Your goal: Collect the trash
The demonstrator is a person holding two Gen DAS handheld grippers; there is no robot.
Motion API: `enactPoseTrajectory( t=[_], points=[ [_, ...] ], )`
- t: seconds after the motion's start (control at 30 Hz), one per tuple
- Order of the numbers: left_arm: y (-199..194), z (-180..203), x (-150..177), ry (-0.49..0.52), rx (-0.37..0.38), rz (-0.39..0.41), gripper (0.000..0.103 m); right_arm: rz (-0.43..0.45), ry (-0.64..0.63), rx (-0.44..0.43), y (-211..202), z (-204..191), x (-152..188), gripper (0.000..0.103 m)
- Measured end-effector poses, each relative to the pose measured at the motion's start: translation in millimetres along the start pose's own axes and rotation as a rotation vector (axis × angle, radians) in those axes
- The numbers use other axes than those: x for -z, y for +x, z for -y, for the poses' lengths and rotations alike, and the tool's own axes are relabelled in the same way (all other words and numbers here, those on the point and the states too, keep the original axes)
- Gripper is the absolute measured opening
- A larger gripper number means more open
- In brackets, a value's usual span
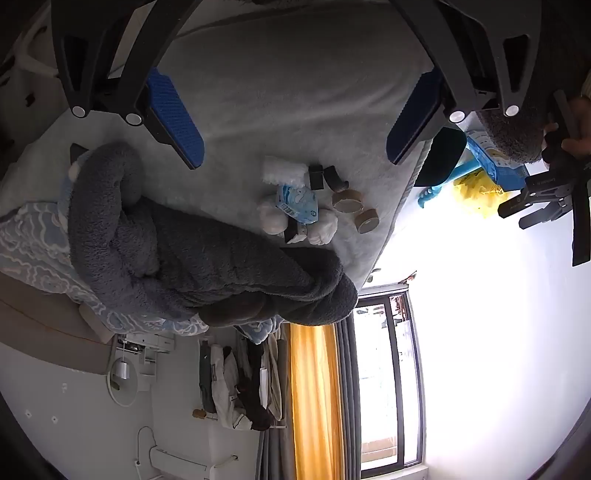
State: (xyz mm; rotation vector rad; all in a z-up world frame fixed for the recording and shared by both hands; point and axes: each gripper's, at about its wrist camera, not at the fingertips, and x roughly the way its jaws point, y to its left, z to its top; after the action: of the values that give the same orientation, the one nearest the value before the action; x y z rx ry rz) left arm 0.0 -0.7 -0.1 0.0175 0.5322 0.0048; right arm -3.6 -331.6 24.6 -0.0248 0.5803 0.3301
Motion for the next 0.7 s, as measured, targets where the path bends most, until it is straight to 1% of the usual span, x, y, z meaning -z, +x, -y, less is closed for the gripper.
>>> enactPoseTrajectory(
  t=[0.7],
  points=[
    [0.1, 0.1, 0.0, 0.001, -0.001, 0.0, 0.1, 0.001, 0.002, -0.002, 0.9, 1.2, 0.7, 0.1]
  ],
)
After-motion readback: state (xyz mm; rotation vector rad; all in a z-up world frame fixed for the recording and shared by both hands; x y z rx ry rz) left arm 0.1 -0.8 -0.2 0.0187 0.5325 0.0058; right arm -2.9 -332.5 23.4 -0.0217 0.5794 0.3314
